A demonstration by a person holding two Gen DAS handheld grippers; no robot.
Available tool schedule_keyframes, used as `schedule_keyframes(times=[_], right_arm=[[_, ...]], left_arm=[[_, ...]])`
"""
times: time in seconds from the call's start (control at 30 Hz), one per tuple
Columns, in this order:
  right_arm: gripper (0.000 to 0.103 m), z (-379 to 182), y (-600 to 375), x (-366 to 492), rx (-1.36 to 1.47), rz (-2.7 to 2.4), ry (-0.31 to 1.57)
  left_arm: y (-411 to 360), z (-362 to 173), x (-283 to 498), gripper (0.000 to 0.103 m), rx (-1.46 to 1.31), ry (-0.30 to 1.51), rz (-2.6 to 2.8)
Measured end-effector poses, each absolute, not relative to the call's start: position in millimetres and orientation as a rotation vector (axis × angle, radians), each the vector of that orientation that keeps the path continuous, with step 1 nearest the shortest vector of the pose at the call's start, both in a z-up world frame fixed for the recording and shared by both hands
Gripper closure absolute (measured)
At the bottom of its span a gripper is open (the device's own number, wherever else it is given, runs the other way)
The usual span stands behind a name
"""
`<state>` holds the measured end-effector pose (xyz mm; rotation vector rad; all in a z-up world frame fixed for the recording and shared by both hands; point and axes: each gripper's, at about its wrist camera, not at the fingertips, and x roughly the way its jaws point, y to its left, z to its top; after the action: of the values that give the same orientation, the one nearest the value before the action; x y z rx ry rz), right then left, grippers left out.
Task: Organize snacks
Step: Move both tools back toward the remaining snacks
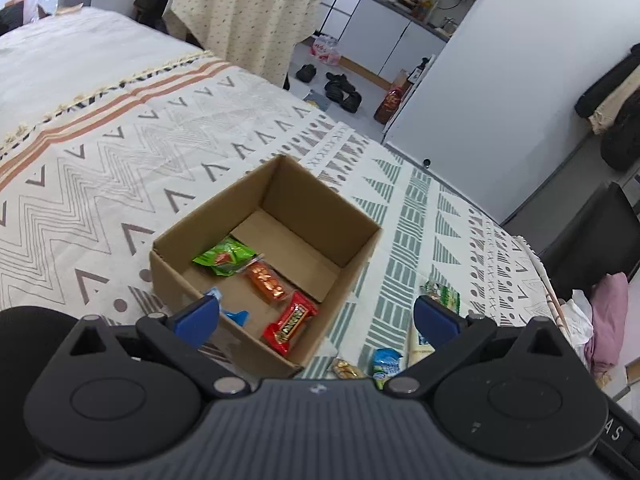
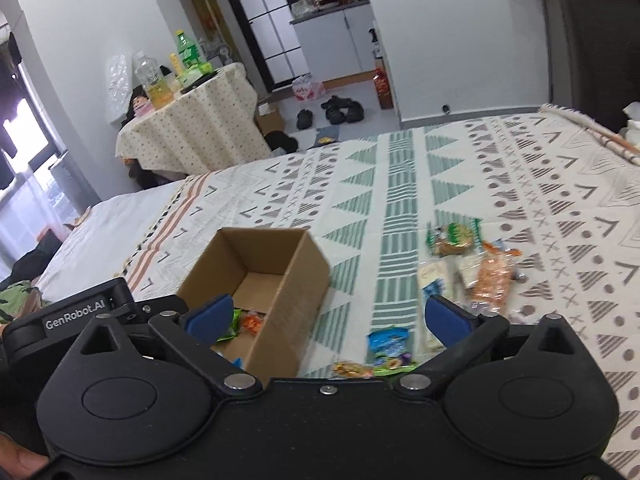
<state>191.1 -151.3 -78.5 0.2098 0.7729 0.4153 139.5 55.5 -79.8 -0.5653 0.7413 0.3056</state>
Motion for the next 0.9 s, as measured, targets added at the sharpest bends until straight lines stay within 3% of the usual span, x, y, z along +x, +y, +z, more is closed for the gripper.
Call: schedule_keyframes(times=[0.9], right_arm=[[0.002, -81.3, -254.3, 173.6, 0.191, 0.389, 0.738]], left_arm=[[-31.4, -83.8, 138.8, 0.0, -0.453, 0.838, 0.231]])
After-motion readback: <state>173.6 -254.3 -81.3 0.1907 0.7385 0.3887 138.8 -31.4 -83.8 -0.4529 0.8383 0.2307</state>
